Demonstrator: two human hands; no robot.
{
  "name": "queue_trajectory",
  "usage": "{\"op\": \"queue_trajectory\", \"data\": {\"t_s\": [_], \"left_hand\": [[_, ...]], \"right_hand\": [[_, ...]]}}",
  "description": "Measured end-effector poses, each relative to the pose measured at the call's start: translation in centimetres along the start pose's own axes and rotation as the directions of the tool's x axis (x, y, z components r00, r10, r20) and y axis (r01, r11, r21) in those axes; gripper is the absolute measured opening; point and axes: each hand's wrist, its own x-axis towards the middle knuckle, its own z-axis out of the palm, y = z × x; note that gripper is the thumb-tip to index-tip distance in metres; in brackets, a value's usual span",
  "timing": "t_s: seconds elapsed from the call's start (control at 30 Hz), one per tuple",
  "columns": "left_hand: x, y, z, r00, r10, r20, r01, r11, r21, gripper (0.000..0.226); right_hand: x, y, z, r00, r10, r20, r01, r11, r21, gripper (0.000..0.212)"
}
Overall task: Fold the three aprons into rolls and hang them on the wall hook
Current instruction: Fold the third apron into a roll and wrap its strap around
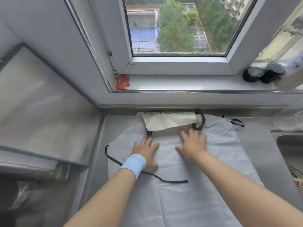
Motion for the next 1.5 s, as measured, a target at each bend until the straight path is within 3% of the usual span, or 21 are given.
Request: {"op": "queue_trajectory", "data": {"t_s": [0.07, 0.17, 0.27, 0.37, 0.43, 0.57, 0.63, 0.73, 0.8, 0.87, 0.93, 0.97, 1.03, 1.1, 1.17, 1.27, 1.33, 1.43, 1.5], "left_hand": [[0.6, 0.0, 0.1, 1.000, -0.004, 0.023, 0.003, 0.999, 0.041, 0.092], [1.2, 0.4, -0.4, 1.000, -0.016, 0.013, 0.015, 0.998, 0.055, 0.090], [0.7, 0.9, -0.3, 0.996, -0.021, -0.084, 0.020, 1.000, -0.012, 0.078], [-1.2, 1.1, 0.3, 0.964, -0.084, -0.252, 0.034, 0.980, -0.196, 0.053], [-2.9, 1.0, 0.8, 0.943, -0.157, -0.294, 0.073, 0.958, -0.277, 0.043], [-7.1, 0.8, 3.0, 0.910, -0.325, -0.258, 0.221, 0.906, -0.361, 0.033], [-9.5, 0.9, 4.6, 0.879, -0.432, -0.203, 0.337, 0.863, -0.376, 0.036], [-12.9, 0.8, 6.9, 0.787, -0.606, -0.115, 0.503, 0.739, -0.447, 0.045], [-15.2, 0.6, 8.5, 0.712, -0.702, -0.025, 0.607, 0.632, -0.482, 0.055], [-17.0, 0.4, 9.6, 0.642, -0.764, 0.067, 0.686, 0.532, -0.496, 0.064], [-18.1, 0.1, 10.2, 0.614, -0.781, 0.119, 0.708, 0.477, -0.521, 0.067], [-18.4, 0.0, 10.4, 0.611, -0.781, 0.130, 0.704, 0.461, -0.540, 0.067], [-19.1, 0.0, 10.7, 0.610, -0.777, 0.156, 0.696, 0.431, -0.574, 0.067], [-19.8, 0.4, 11.1, 0.621, -0.764, 0.178, 0.694, 0.430, -0.577, 0.069], [-20.2, 0.6, 11.8, 0.635, -0.748, 0.193, 0.691, 0.440, -0.573, 0.074], [-20.7, 0.2, 12.6, 0.645, -0.737, 0.201, 0.684, 0.440, -0.582, 0.074], [-21.0, -0.2, 12.8, 0.638, -0.737, 0.221, 0.690, 0.420, -0.589, 0.063], [-21.7, -0.8, 12.9, 0.665, -0.717, 0.209, 0.679, 0.463, -0.570, 0.030], [-21.8, -1.1, 13.0, 0.710, -0.680, 0.182, 0.624, 0.487, -0.612, 0.026]], "right_hand": [[-0.9, -0.6, 0.5, 0.990, -0.051, -0.134, 0.050, 0.999, -0.013, 0.059], [-2.8, -1.6, 2.8, 0.938, -0.247, -0.242, 0.263, 0.964, 0.035, 0.031], [-5.0, -2.1, 4.6, 0.857, -0.404, -0.320, 0.443, 0.895, 0.057, 0.035], [-6.7, -2.6, 5.1, 0.840, -0.458, -0.293, 0.491, 0.870, 0.050, 0.035], [-7.1, -3.0, 5.3, 0.834, -0.481, -0.269, 0.512, 0.857, 0.055, 0.021], [-7.7, -3.7, 5.8, 0.869, -0.450, -0.204, 0.457, 0.889, -0.018, 0.004], [-8.4, -3.7, 5.8, 0.894, -0.427, -0.135, 0.432, 0.902, 0.006, 0.017], [-10.0, -3.8, 5.2, 0.912, -0.405, -0.064, 0.410, 0.893, 0.187, 0.019], [-12.0, -4.2, 5.1, 0.913, -0.407, 0.016, 0.368, 0.841, 0.397, 0.015], [-14.4, -5.0, 4.8, 0.871, -0.451, 0.193, 0.200, 0.686, 0.700, 0.014], [-16.8, -6.2, 4.1, 0.778, -0.527, 0.343, 0.023, 0.569, 0.822, 0.011], [-17.5, -6.7, 4.1, 0.748, -0.547, 0.376, 0.018, 0.583, 0.812, 0.011], [-17.9, -7.2, 4.8, 0.755, -0.499, 0.426, 0.097, 0.727, 0.680, 0.012], [-17.9, -7.3, 5.6, 0.839, -0.346, 0.420, 0.146, 0.887, 0.438, 0.013], [-18.1, -7.0, 6.5, 0.937, -0.154, 0.314, 0.078, 0.967, 0.241, 0.016], [-18.9, -6.7, 7.6, 0.986, -0.034, 0.160, 0.007, 0.986, 0.167, 0.028], [-19.6, -6.6, 8.9, 0.992, -0.066, 0.106, 0.044, 0.979, 0.197, 0.030], [-21.2, -6.4, 11.4, 0.988, -0.154, -0.029, 0.157, 0.963, 0.219, 0.030], [-22.0, -6.4, 12.3, 0.980, -0.194, -0.051, 0.200, 0.960, 0.195, 0.039]]}}
